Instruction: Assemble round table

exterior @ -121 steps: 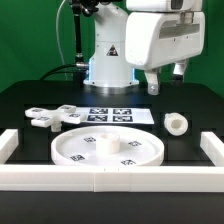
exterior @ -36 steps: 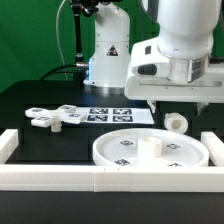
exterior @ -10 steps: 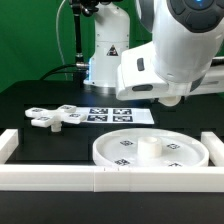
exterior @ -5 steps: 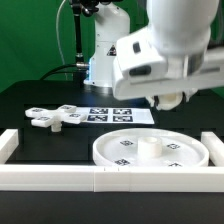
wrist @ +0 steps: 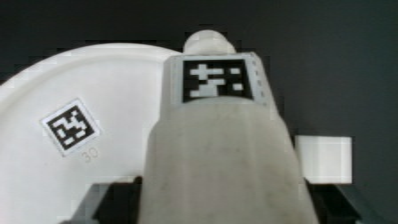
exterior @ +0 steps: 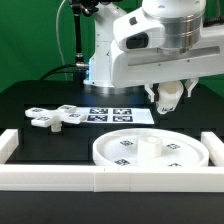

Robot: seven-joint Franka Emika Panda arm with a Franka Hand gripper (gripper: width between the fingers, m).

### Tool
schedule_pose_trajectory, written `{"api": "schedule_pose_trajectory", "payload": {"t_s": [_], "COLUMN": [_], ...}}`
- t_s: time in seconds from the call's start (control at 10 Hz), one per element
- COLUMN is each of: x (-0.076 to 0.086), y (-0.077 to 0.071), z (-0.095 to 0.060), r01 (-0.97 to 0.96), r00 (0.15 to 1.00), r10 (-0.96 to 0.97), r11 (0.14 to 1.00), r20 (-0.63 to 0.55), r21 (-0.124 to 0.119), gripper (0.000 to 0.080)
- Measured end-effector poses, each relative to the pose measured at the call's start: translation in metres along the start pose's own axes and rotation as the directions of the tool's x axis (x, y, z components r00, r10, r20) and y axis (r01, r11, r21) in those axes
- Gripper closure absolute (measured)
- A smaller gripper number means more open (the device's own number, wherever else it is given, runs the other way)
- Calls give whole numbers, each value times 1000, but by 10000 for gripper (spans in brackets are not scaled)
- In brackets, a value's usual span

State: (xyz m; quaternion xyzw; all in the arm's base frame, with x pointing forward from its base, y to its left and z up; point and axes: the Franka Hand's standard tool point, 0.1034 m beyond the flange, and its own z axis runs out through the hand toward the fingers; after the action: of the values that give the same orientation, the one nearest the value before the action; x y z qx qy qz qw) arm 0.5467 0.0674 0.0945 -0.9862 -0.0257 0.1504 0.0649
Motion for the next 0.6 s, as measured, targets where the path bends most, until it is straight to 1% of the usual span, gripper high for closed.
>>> {"api": "schedule_pose_trajectory", "payload": {"t_s": [0.1, 0.3, 0.4, 0.5, 0.6], "x": [5, 13, 16, 20, 20], "y": [1, 8, 10, 12, 14], "z": [-4, -14, -18, -17, -15], "r01": [7, 37, 44, 38, 34], "r00": [998, 971, 956, 928, 910], "r10": [-8, -44, -56, -57, -59], "r11": [1000, 999, 998, 998, 997], "r20": [-67, -233, -289, -369, -411], "r21": [-7, -36, -46, -59, -68], "gripper": [392, 392, 392, 392, 392]}}
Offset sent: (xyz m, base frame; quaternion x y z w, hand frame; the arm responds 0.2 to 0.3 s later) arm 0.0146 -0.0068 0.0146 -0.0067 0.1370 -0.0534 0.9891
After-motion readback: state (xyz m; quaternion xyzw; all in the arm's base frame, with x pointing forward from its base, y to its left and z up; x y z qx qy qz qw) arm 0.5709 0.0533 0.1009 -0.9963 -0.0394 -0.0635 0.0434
